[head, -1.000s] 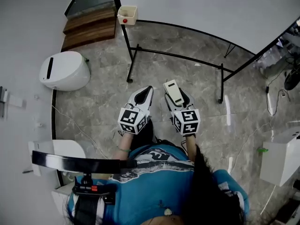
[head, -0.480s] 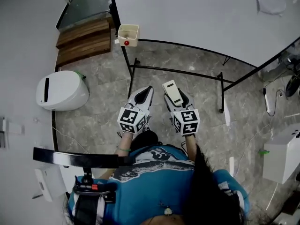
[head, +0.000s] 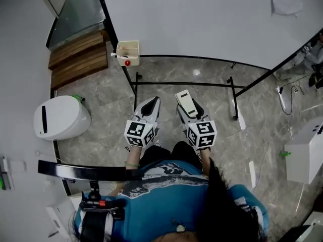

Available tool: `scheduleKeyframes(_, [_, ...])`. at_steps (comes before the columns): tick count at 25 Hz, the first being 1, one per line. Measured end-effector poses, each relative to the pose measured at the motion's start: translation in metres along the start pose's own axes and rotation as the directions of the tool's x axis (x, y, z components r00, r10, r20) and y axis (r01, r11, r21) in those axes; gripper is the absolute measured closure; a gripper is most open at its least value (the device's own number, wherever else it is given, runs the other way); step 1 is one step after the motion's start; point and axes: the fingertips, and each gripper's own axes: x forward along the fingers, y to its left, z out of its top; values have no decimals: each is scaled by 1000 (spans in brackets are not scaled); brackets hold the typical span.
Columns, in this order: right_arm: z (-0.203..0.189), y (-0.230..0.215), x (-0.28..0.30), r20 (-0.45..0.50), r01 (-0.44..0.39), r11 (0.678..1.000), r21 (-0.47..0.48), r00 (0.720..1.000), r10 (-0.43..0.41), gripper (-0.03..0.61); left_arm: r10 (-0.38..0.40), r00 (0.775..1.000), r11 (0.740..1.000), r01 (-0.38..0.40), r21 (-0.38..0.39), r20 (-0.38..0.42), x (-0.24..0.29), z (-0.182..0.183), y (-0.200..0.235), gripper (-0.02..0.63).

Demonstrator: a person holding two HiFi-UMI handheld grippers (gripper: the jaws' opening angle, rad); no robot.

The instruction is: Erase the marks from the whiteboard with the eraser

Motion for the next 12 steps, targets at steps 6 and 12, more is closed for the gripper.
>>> scheduleKeyframes(6, [25, -30, 20, 20, 14, 995, -97, 1000, -12, 314, -13, 1000, 1000, 13, -12, -21, 36, -1, 2, 611])
scheduleKeyframes(12, [77, -52, 63, 105, -2, 975, -223, 994, 25, 314, 33, 999, 999, -33, -27, -2, 59, 7, 21, 611])
